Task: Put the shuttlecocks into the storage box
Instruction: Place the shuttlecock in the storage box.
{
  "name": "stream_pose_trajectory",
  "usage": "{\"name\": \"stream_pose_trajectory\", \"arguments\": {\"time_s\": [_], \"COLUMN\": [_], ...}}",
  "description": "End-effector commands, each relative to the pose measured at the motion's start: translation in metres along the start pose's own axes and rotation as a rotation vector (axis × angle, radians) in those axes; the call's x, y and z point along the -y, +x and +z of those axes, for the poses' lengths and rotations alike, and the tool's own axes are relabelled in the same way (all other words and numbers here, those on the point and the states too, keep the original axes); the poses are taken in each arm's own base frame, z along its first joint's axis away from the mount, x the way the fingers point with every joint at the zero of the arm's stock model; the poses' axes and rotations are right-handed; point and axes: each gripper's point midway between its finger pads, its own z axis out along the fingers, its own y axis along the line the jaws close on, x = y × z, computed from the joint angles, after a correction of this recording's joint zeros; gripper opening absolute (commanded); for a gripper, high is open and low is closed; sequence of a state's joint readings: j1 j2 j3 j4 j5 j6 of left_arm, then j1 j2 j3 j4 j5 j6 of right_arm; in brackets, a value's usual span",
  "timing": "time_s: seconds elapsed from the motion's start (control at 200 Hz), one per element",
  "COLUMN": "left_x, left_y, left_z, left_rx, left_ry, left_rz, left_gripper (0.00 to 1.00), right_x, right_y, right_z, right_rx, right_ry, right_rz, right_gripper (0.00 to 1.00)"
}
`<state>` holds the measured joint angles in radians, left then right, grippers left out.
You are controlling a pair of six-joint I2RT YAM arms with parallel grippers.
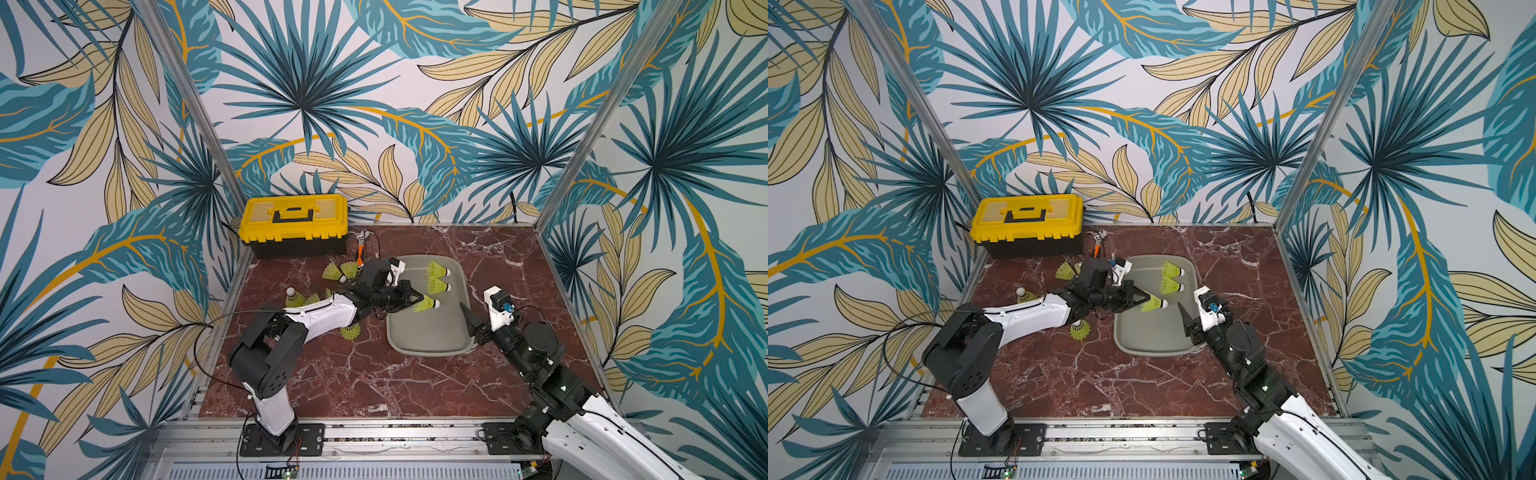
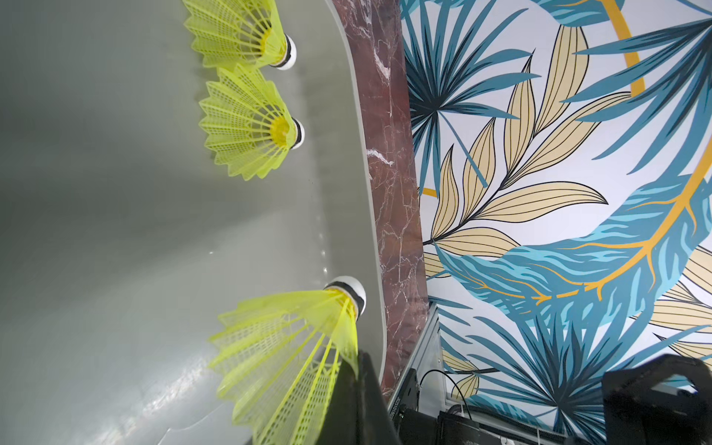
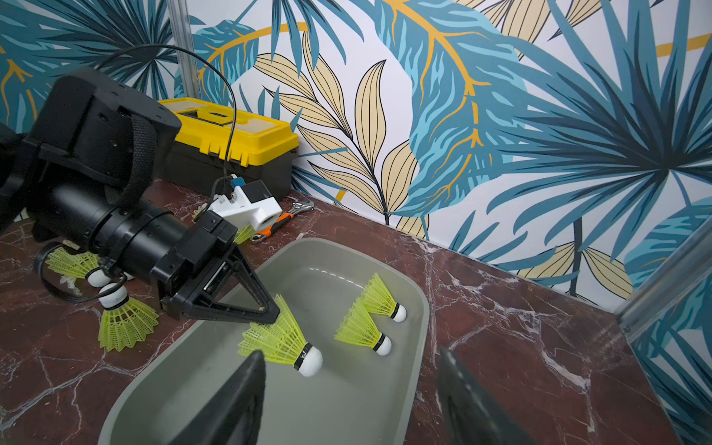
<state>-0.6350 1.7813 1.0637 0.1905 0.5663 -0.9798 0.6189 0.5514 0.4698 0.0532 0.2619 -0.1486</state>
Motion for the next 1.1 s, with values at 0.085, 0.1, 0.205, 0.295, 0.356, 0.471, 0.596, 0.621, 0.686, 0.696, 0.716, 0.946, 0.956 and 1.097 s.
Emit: {"name": "stream_pose_trajectory", "arguments": {"time_s": [0.085,0.1,0.205,0.295,0.356,0.471,0.596,0.621,0.686,0.696,0.716,0.946,0.956,1.097], "left_x": [0.022,0.022,0.019,0.012,0.007,0.002,-0.002,-0.003,-0.005,-0.006,-0.006,-0.011,-0.011,-0.015], "left_y": [-0.014,-0.014,-0.015,-0.016,-0.017,-0.019,-0.020,-0.020,-0.021,-0.021,-0.021,-0.022,-0.022,-0.021], "left_z": [0.022,0.023,0.034,0.042,0.045,0.051,0.058,0.059,0.063,0.064,0.065,0.075,0.076,0.081], "left_rx": [0.046,0.045,0.044,0.043,0.045,0.045,0.041,0.040,0.038,0.037,0.036,0.031,0.031,0.030], "left_ry": [0.058,0.061,0.061,0.047,0.035,0.024,0.023,0.024,0.023,0.023,0.023,0.019,0.019,0.013], "left_rz": [0.032,0.033,0.035,0.031,0.029,0.027,0.021,0.020,0.013,0.012,0.011,-0.005,-0.004,-0.015], "left_gripper": [0.00,0.00,0.00,0.00,0.00,0.00,0.00,0.00,0.00,0.00,0.00,0.00,0.00,0.00], "right_x": [0.002,0.002,0.002,0.003,0.003,0.004,0.004,0.004,0.004,0.004,0.004,0.006,0.006,0.007], "right_y": [0.019,0.019,0.019,0.021,0.022,0.023,0.025,0.025,0.027,0.027,0.027,0.030,0.030,0.031], "right_z": [-0.002,-0.002,-0.003,-0.004,-0.005,-0.007,-0.007,-0.008,-0.007,-0.007,-0.007,-0.008,-0.008,-0.008], "right_rx": [-0.055,-0.055,-0.055,-0.058,-0.060,-0.065,-0.068,-0.069,-0.071,-0.072,-0.070,-0.080,-0.080,-0.082], "right_ry": [0.020,0.019,0.018,0.019,0.020,0.025,0.027,0.027,0.026,0.026,0.027,0.036,0.037,0.043], "right_rz": [0.006,0.007,0.005,0.003,0.002,0.000,0.002,0.001,0.002,0.002,0.004,0.000,0.001,-0.002], "right_gripper": [0.70,0.70,0.70,0.70,0.70,0.70,0.70,0.70,0.70,0.70,0.70,0.70,0.70,0.70]}}
